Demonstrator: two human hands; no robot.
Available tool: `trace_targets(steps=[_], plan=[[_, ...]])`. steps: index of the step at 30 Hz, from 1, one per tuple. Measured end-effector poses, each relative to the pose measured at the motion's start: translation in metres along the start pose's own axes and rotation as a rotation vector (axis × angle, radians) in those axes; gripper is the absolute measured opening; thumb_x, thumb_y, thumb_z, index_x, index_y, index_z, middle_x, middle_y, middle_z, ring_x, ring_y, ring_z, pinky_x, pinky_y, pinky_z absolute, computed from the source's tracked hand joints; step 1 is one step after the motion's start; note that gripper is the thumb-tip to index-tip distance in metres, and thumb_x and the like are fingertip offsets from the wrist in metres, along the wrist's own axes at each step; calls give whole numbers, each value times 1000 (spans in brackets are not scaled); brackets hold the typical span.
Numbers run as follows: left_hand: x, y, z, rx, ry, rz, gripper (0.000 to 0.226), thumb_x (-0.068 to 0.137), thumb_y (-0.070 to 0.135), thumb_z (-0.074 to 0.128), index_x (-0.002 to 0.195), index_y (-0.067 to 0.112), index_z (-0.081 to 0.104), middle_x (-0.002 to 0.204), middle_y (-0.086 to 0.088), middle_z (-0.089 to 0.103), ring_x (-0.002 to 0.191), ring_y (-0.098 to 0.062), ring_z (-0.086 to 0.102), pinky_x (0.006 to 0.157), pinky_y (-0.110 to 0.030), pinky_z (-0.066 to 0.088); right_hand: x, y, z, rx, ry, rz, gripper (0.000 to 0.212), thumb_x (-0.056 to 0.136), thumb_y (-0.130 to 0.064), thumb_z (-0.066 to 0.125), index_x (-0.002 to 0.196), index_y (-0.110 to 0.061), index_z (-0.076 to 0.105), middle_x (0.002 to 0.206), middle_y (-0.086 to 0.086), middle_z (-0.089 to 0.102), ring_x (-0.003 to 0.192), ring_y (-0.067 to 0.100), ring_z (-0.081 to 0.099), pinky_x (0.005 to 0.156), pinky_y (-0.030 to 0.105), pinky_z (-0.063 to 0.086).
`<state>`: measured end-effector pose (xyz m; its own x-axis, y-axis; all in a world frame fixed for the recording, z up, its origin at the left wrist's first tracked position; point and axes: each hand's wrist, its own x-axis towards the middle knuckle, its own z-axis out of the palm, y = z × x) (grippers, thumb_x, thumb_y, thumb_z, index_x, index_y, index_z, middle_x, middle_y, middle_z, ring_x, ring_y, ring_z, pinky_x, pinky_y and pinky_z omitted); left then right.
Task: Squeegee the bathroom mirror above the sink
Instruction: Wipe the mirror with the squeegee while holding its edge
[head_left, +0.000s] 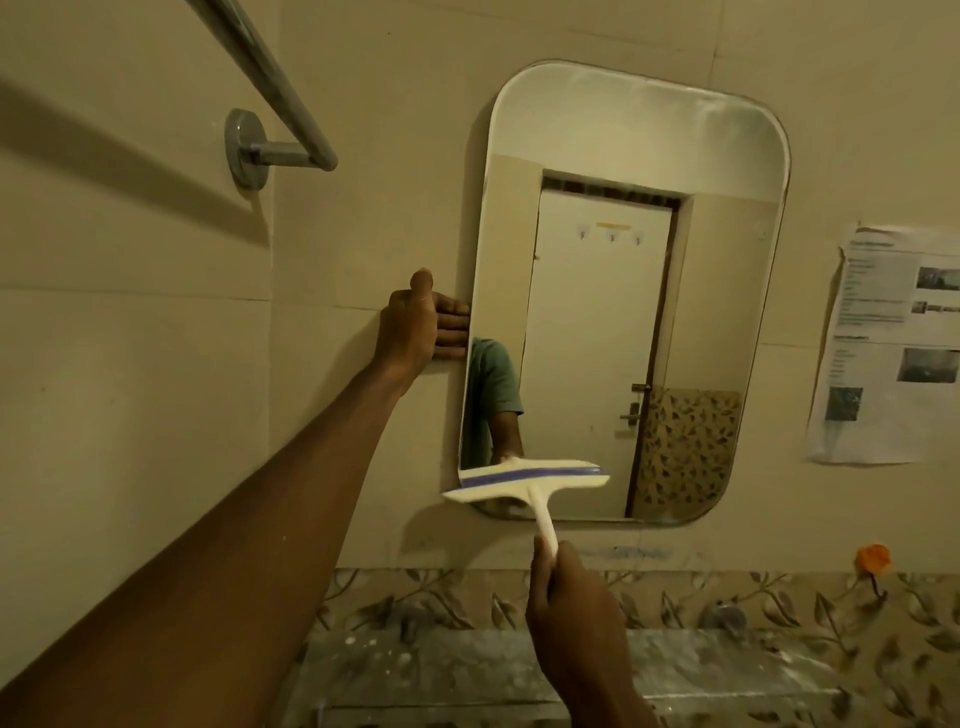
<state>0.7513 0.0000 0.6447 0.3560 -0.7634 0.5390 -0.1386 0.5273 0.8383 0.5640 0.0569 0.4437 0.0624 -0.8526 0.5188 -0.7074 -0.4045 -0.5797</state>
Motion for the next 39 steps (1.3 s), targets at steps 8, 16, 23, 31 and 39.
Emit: trace_targets(steps=[8, 16, 23, 31, 39], plan=[[-8, -5, 4, -3, 67, 2, 61, 98, 49, 31, 101, -1, 66, 92, -15, 71, 80, -24, 72, 62, -33, 60, 58, -43, -46, 208, 223, -178, 28, 103, -36, 35, 85, -22, 52, 63, -6, 54, 50, 4, 50, 40, 12, 35], [-3, 7, 9, 91, 132, 3, 72, 97, 55, 29, 90, -4, 68, 82, -17, 72, 67, -26, 72, 57, -40, 61, 5, 9, 10, 54, 149, -67, 28, 102, -33, 39, 79, -22, 50, 52, -6, 50, 39, 7, 46, 38, 16, 29], [-7, 8, 20, 249, 300, 103, 71, 97, 55, 26, 72, 3, 68, 70, -13, 71, 59, -28, 69, 56, -44, 60, -13, 29, 23, 89, 115, 30, 30, 101, -35, 41, 81, -17, 54, 58, -6, 53, 46, 9, 51, 40, 20, 37], [-15, 4, 37, 652, 451, 309, 61, 103, 38, 26, 79, -1, 66, 76, -16, 65, 68, -20, 55, 48, -21, 26, -22, 44, 21, 57, 52, 60, 31, 101, -39, 38, 80, -20, 52, 59, -7, 51, 47, 7, 48, 42, 17, 31], [-16, -4, 45, 732, 530, 396, 61, 103, 38, 26, 82, -1, 68, 68, -7, 59, 62, -12, 53, 44, -11, 22, -24, 88, -16, 114, 103, 21, 22, 99, -32, 48, 87, -19, 61, 57, 1, 59, 49, 12, 55, 43, 26, 38]])
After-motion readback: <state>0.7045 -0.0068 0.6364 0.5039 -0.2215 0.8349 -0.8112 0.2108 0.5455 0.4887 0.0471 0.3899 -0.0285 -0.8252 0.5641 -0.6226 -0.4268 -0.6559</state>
